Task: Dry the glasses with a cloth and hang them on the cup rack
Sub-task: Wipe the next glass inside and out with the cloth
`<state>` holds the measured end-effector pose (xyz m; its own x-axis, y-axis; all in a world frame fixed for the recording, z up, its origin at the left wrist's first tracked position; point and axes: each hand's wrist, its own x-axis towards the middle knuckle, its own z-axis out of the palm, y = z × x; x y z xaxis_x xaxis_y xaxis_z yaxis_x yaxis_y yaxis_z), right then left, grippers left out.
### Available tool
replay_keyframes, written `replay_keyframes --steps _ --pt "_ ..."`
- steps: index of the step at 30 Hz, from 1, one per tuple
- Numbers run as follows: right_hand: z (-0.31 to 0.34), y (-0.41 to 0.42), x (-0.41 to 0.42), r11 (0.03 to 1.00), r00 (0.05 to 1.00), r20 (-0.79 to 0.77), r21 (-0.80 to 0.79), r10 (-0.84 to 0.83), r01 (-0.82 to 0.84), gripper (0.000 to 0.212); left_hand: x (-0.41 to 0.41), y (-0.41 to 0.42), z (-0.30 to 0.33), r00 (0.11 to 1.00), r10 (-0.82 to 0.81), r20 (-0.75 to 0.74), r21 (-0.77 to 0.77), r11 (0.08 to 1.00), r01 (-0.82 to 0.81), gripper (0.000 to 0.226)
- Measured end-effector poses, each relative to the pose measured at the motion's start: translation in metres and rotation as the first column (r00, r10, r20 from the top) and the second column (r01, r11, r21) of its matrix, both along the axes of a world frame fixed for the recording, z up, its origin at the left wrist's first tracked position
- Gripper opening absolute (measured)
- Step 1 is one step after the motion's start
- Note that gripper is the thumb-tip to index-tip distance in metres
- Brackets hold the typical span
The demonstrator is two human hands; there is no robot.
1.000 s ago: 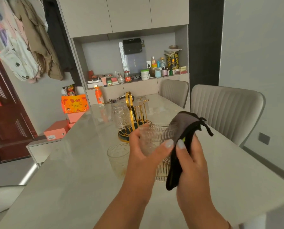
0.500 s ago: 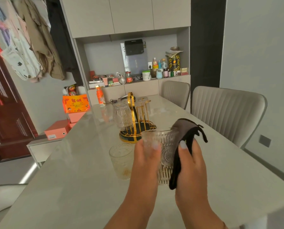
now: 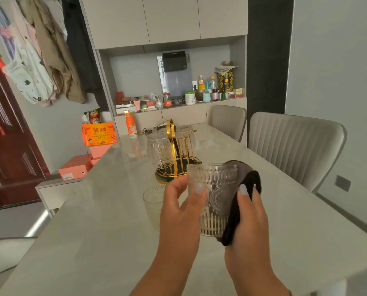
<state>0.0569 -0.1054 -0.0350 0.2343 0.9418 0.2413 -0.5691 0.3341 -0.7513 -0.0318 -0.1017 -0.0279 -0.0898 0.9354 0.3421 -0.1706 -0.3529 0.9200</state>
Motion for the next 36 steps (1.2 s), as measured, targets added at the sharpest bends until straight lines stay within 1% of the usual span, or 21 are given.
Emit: replay_keyframes --steps 1,2,4,5,6,8,10,11,12,14,18,20,22,24,25,27,29,31,33,34,36 --pt "0.001 -0.003 -0.001 0.997 0.994 0.085 0.049 -0.061 0.057 0.022 0.003 -0.004 0.002 1.000 0.015 -0.019 0.018 1.000 -0.014 0.067" --pt "0.002 -0.005 -0.002 0.990 0.980 0.167 0.102 -0.112 0.096 0.025 0.006 -0.007 0.002 1.000 0.008 -0.025 0.045 0.999 -0.006 0.066" --pt "0.007 -0.009 -0.004 0.978 0.946 0.281 0.172 -0.161 0.116 0.026 0.008 -0.010 0.002 1.000 -0.013 0.021 0.060 0.998 0.011 0.073" --pt "0.008 -0.008 -0.004 0.979 0.939 0.308 0.181 -0.150 0.097 0.025 0.006 -0.007 0.002 0.998 -0.031 0.048 0.063 0.998 0.028 0.077" --pt "0.008 -0.006 -0.004 0.985 0.946 0.302 0.158 -0.120 0.075 0.026 0.004 -0.005 0.003 0.995 -0.068 0.069 0.065 0.996 0.063 0.079" --pt "0.009 0.000 -0.001 0.999 0.981 0.195 0.039 0.014 -0.022 0.027 0.002 -0.001 0.005 0.994 -0.084 0.070 0.063 0.995 0.080 0.077" --pt "0.009 0.003 0.001 0.988 0.986 0.075 -0.061 0.149 -0.145 0.040 0.001 0.002 0.004 0.994 -0.063 0.087 0.043 0.997 0.060 0.071" --pt "0.008 0.003 0.001 0.978 0.980 0.051 -0.093 0.191 -0.186 0.046 0.002 0.003 0.003 0.993 -0.056 0.108 0.030 0.998 0.053 0.067" --pt "0.007 0.003 0.001 0.971 0.975 0.046 -0.114 0.217 -0.210 0.047 0.002 0.004 0.001 0.990 -0.046 0.132 0.011 0.999 0.045 0.065" --pt "0.003 0.004 0.001 0.963 0.970 0.038 -0.135 0.240 -0.233 0.036 0.001 0.007 0.000 0.980 -0.027 0.197 -0.036 0.999 0.034 0.065" --pt "-0.006 0.004 0.001 0.950 0.970 -0.021 -0.198 0.242 -0.241 0.028 -0.003 0.009 0.005 0.945 -0.072 0.319 -0.079 0.992 0.102 0.090" --pt "-0.006 0.006 0.008 0.948 0.978 -0.061 -0.240 0.202 -0.210 0.029 -0.007 0.011 0.006 0.928 -0.089 0.361 -0.082 0.988 0.127 0.077" --pt "0.003 0.014 0.023 0.953 0.990 -0.105 -0.279 0.095 -0.121 0.027 -0.015 0.011 0.004 0.947 -0.088 0.310 -0.117 0.985 0.130 0.067" --pt "0.019 0.022 0.043 0.965 0.995 -0.089 -0.260 -0.041 0.017 0.023 -0.025 0.010 -0.001 0.978 -0.079 0.193 -0.167 0.980 0.112 0.072" --pt "0.029 0.026 0.052 0.970 0.994 -0.037 -0.225 -0.099 0.088 0.024 -0.030 0.010 -0.003 0.986 -0.091 0.137 -0.184 0.976 0.115 0.077" --pt "0.047 0.028 0.062 0.975 0.963 0.196 -0.088 -0.183 0.203 0.032 -0.035 0.009 -0.005 0.990 -0.143 0.000 -0.215 0.967 0.140 0.079" --pt "0.060 0.025 0.058 0.977 0.863 0.457 0.107 -0.214 0.186 0.023 -0.035 0.009 -0.005 0.971 -0.196 -0.138 -0.224 0.961 0.162 0.072" --pt "0.060 0.022 0.051 0.979 0.743 0.647 0.199 -0.173 0.054 0.016 -0.035 0.009 -0.003 0.956 -0.230 -0.182 -0.214 0.958 0.190 0.060" --pt "0.053 0.018 0.048 0.962 0.602 0.785 0.254 -0.143 -0.103 0.012 -0.038 0.010 0.001 0.950 -0.254 -0.181 -0.187 0.957 0.220 0.050" --pt "0.050 0.016 0.050 0.944 0.560 0.824 0.251 -0.092 -0.213 0.016 -0.040 0.009 0.004 0.946 -0.264 -0.187 -0.171 0.957 0.233 0.046" --pt "0.048 0.013 0.059 0.876 0.511 0.859 0.215 0.041 -0.431 0.040 -0.046 0.009 0.010 0.936 -0.287 -0.204 -0.139 0.955 0.263 0.043"
